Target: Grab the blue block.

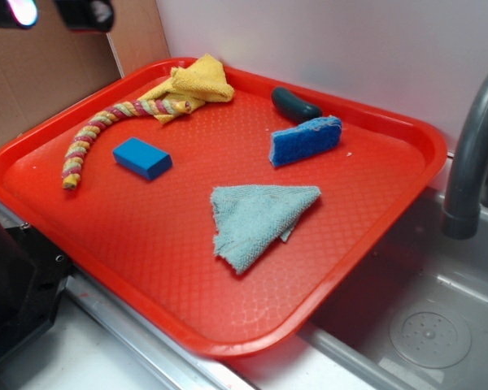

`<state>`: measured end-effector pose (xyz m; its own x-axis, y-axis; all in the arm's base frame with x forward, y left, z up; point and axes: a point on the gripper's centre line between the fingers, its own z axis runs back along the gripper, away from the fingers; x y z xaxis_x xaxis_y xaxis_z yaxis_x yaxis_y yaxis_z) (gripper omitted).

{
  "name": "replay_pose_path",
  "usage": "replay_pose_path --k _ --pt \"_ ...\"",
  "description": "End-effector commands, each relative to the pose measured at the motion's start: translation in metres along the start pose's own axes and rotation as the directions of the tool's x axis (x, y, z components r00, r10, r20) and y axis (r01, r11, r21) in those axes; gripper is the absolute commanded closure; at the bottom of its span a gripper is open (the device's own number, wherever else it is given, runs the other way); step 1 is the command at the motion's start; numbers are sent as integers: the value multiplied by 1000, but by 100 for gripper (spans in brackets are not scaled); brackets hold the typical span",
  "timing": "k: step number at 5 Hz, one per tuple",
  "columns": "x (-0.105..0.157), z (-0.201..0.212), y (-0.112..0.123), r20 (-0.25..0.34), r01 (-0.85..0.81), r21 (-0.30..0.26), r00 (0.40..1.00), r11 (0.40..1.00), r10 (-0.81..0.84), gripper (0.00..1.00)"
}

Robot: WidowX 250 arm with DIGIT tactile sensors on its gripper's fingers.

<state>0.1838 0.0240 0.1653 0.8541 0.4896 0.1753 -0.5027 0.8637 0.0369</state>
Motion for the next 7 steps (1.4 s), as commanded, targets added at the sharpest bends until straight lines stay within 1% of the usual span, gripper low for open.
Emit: replay_pose_path --k 1,4,5,6,7 --pt "-1 -70 23 -56 -461 118 881 880 469 0" --pt "-1 -70 23 -56 -461 118 881 880 469 0" --pt "3 -98 12 -19 -546 122 834 829 552 0" --pt "10 -122 -4 -16 -566 128 820 814 573 0" --pt "10 -146 -11 -32 -583 154 804 798 593 0"
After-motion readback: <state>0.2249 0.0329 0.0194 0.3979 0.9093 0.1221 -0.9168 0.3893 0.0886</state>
